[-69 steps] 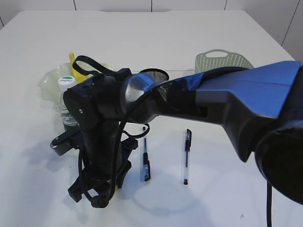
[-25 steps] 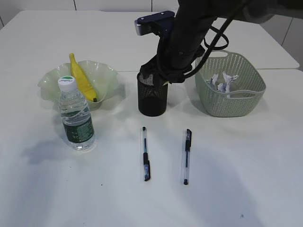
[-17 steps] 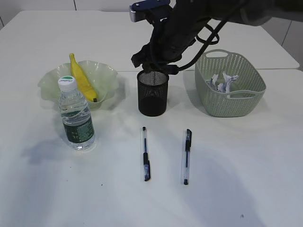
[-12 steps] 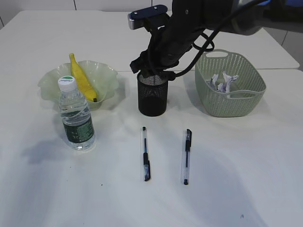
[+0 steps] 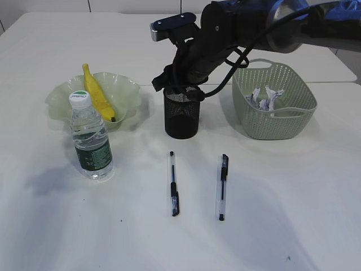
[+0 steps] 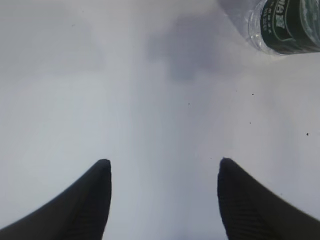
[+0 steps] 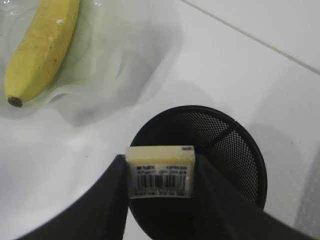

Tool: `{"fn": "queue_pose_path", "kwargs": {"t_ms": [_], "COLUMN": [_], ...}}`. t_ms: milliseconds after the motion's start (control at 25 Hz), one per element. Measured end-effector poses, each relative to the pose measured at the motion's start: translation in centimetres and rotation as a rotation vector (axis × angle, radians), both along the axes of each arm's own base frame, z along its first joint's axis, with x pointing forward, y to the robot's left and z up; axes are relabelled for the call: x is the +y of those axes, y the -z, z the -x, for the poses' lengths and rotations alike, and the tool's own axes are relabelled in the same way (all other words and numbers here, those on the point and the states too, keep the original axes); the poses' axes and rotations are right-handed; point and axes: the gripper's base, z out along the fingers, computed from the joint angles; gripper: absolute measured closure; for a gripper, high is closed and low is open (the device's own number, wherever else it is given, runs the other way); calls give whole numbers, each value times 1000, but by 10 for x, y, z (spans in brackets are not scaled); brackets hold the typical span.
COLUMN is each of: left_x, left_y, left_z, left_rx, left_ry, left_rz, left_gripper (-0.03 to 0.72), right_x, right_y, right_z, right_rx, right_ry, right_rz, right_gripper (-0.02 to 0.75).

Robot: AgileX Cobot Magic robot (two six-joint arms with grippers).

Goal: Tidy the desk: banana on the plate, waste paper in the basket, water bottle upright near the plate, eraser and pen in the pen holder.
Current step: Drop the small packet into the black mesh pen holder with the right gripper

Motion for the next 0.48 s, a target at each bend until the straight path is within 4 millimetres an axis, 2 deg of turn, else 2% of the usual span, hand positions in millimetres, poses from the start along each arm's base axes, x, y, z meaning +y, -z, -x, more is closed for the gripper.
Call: {"fn": "queue_pose_path", "kwargs": {"t_ms": [360, 480], "left_x": [0, 0], "left_y": [0, 0], "left_z": [0, 0], "left_rx": [-2, -2], "left_ry": [0, 0], "left_rz": [0, 0], "left_gripper": [230, 235], "right_x": [1, 1], "right_y": [1, 1], "right_z": [-2, -2], "right_rx": [-16, -16], "right_ry": [0, 0], "right_rz": [-6, -6], "right_gripper": [459, 426]}}
